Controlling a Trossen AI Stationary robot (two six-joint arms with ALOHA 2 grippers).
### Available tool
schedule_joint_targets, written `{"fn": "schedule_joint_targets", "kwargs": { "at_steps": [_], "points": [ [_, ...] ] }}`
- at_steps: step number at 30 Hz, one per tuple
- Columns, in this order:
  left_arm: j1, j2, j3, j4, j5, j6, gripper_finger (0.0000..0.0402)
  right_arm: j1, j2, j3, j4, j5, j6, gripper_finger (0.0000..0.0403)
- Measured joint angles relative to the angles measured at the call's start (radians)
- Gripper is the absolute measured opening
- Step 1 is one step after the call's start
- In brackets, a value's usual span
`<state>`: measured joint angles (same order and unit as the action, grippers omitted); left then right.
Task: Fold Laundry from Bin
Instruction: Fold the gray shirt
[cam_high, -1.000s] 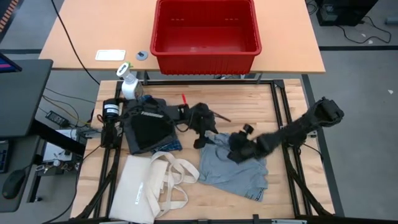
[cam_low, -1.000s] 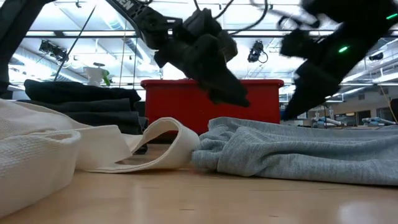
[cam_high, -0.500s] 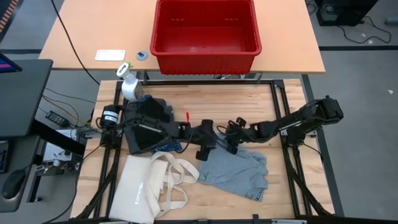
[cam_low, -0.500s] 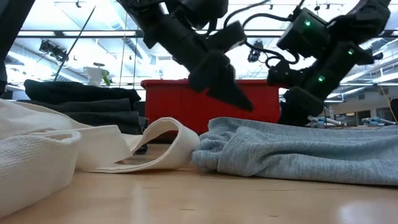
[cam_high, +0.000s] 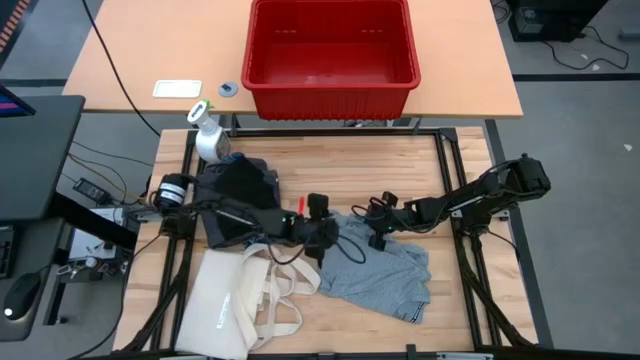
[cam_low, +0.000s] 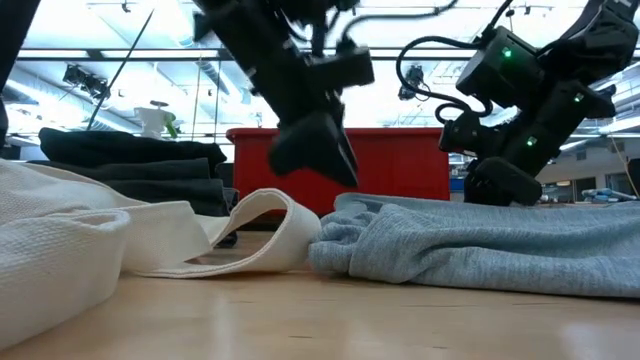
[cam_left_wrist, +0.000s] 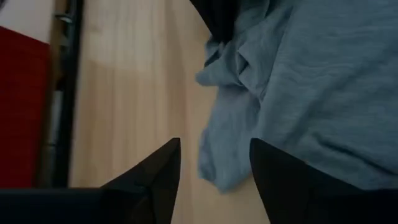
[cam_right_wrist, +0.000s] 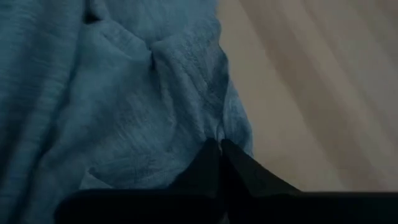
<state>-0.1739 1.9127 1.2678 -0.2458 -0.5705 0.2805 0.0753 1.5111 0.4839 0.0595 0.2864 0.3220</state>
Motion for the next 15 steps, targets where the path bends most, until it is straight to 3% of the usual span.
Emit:
{"fn": "schedule_joint_targets", "kwargs": {
  "at_steps": [9,15],
  "points": [
    [-0.046,-0.168,0.002,-0.071,-0.030,-0.027,0.0188,0.014,-0.120,0.077,-0.079,0.148,-0.120,0.0006],
    [-0.054,-0.212,0.001,-0.133,0.016,-0.088,0.0188,0.124,-0.194,0.129,-0.188,0.177,-0.187,0.0005]
  ]
}}
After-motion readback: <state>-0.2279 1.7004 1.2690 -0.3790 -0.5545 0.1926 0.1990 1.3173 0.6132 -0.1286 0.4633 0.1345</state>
